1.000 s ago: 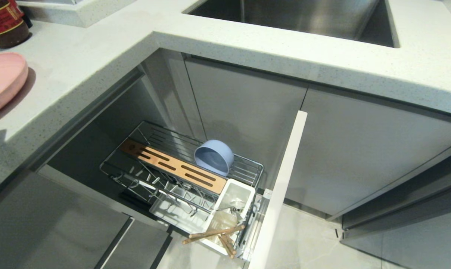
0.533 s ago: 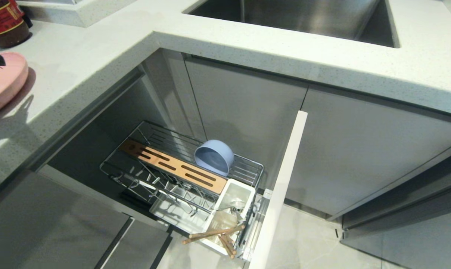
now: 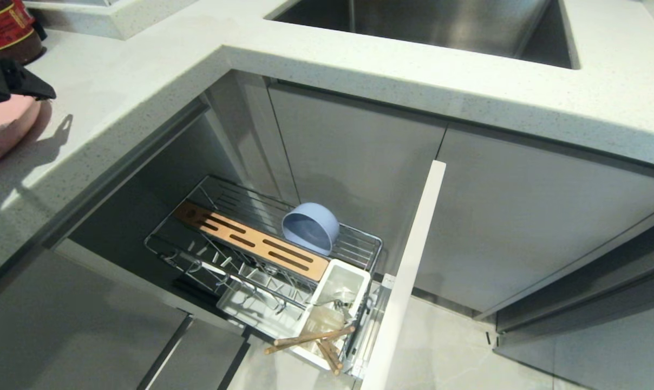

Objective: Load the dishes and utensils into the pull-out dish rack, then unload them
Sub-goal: Pick up the plate and place it in the cupboard

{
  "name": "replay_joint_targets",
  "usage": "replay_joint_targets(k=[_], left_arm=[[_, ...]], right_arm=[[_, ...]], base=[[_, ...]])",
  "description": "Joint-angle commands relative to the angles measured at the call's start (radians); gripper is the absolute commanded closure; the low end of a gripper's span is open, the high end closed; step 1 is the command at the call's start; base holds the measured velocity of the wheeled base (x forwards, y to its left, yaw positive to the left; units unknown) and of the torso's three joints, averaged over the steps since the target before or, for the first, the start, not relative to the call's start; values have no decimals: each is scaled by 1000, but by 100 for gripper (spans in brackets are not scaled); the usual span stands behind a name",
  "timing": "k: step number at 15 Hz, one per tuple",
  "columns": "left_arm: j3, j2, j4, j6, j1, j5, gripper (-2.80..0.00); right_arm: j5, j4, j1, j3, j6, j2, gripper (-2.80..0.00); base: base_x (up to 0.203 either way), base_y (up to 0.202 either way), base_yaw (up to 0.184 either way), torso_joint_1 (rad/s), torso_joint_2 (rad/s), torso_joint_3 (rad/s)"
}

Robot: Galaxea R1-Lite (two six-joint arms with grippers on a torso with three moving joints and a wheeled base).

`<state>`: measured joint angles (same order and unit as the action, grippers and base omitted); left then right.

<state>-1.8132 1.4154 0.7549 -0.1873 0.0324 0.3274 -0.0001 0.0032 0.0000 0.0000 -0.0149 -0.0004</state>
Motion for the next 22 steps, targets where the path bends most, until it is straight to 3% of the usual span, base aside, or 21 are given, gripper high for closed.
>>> replay_joint_targets(k=[1,15,16,22], left_arm=[[-1,37,-4,-3,3,2,-280],[0,65,-20,-4,3,5,-280],[0,65,-20,-4,3,5,0],[0,65,-19,-3,3,16,0]], right_arm=[[0,0,0,0,0,0,0],[0,0,0,0,0,0,0],[0,0,0,0,0,0,0],[0,0,-2,0,0,0,0]], base=[[0,0,0,0,0,0],[0,0,0,0,0,0],[0,0,0,0,0,0],[0,0,0,0,0,0]])
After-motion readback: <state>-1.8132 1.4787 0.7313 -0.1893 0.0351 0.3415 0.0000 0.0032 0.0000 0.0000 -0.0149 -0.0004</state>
